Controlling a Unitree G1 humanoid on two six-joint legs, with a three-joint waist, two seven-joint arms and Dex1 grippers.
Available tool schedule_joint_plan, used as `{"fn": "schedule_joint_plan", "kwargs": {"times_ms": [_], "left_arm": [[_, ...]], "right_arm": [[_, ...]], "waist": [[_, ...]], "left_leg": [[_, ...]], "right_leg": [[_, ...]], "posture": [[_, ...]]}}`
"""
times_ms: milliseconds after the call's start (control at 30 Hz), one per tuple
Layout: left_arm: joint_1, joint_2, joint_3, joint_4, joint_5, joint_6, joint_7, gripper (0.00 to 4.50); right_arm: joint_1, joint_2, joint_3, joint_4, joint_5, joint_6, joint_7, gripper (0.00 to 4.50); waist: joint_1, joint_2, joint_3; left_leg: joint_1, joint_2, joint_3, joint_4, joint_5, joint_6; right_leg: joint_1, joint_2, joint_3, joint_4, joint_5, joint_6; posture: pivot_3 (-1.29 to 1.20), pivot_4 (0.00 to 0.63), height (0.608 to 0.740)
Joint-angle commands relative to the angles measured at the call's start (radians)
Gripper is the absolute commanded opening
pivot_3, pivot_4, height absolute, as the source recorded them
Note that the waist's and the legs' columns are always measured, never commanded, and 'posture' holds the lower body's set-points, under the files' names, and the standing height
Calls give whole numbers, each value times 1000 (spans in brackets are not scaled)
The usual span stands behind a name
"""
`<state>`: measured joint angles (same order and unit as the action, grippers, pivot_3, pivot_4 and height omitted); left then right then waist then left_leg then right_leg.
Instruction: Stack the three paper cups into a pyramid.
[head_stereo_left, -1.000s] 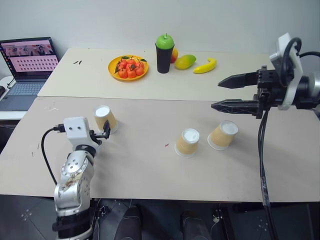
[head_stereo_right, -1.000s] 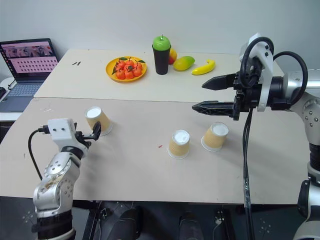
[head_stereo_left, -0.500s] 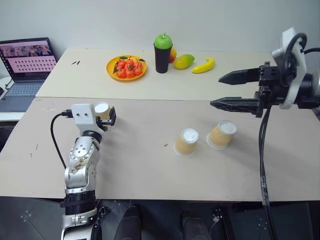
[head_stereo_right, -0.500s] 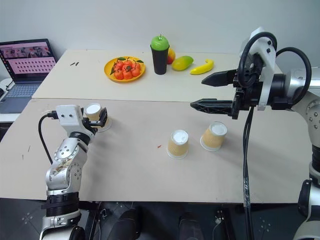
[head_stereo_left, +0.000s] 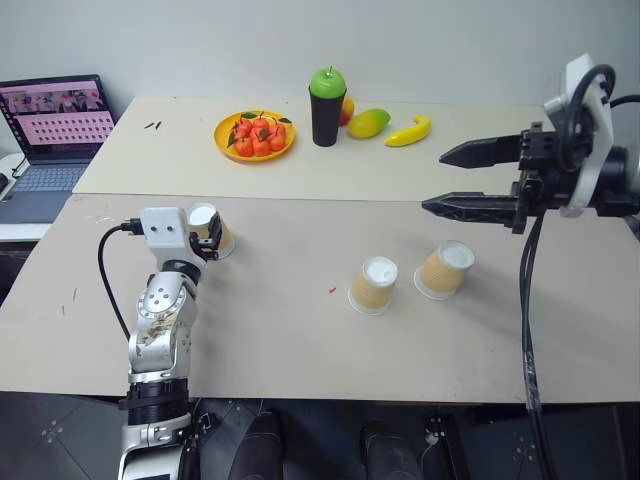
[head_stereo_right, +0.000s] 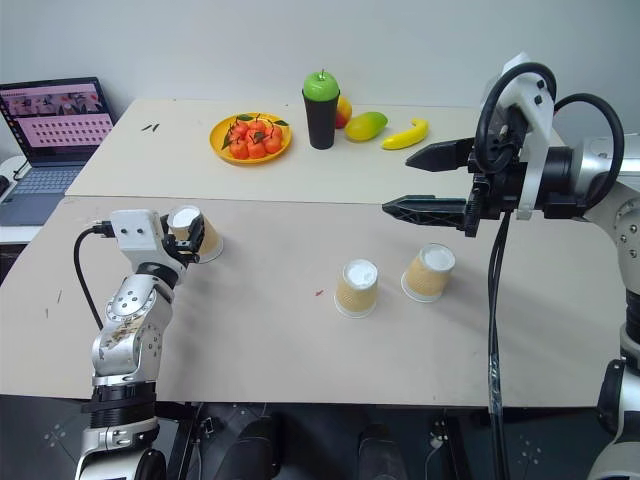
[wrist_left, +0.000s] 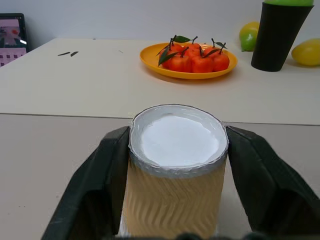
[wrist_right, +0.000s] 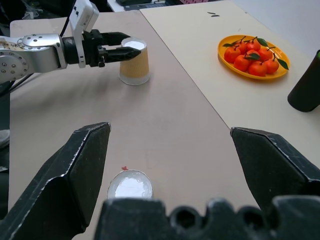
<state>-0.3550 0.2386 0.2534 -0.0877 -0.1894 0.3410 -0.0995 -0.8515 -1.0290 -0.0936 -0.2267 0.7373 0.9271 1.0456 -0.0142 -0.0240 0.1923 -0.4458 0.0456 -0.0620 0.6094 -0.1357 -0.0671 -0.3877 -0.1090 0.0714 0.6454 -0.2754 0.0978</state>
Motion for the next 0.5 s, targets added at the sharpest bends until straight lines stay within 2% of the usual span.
{"fn": "schedule_joint_plan", "kwargs": {"times_ms": [33, 167, 300, 400, 500], "left_arm": [[-20, 10, 2, -21, -4, -18, -2, 2535], [-118, 45, -12, -14, -45, 2, -73, 2535], [-236, 133, -93, -32, -143, 67, -318, 2535], [-237, 185, -126, -85, -240, 136, -459, 2535], [-161, 245, -171, -163, -282, 179, -566, 2535]], "right_arm": [[-6, -23, -44, -15, 1, -11, 3, 4500], [-4, -24, -45, -11, -2, -15, 0, 4500], [2, -16, -45, -13, -6, -18, -7, 4500], [13, -13, -44, -16, -13, -27, -13, 4500], [30, -13, -60, -29, -9, -25, -26, 4500]], "waist": [[0, 0, 0], [1, 0, 0], [5, 0, 0], [0, 0, 0], [-17, 0, 0]], "left_leg": [[0, 0, 0, 0, 0, 0], [0, 0, 0, 0, 0, 0], [-1, 0, 0, 1, 0, -1], [-1, 0, 0, -1, 0, -1], [-1, 0, 0, -3, 0, 0]], "right_leg": [[0, 0, 0, 0, 0, 0], [0, 0, 0, 0, 0, 0], [0, 0, -1, 0, 0, 0], [0, 0, 0, -1, 0, 0], [-1, 0, 0, -3, 0, 0]], "posture": [[0, 150, 735], [0, 150, 735], [0, 150, 735], [0, 150, 735], [0, 150, 735]]}}
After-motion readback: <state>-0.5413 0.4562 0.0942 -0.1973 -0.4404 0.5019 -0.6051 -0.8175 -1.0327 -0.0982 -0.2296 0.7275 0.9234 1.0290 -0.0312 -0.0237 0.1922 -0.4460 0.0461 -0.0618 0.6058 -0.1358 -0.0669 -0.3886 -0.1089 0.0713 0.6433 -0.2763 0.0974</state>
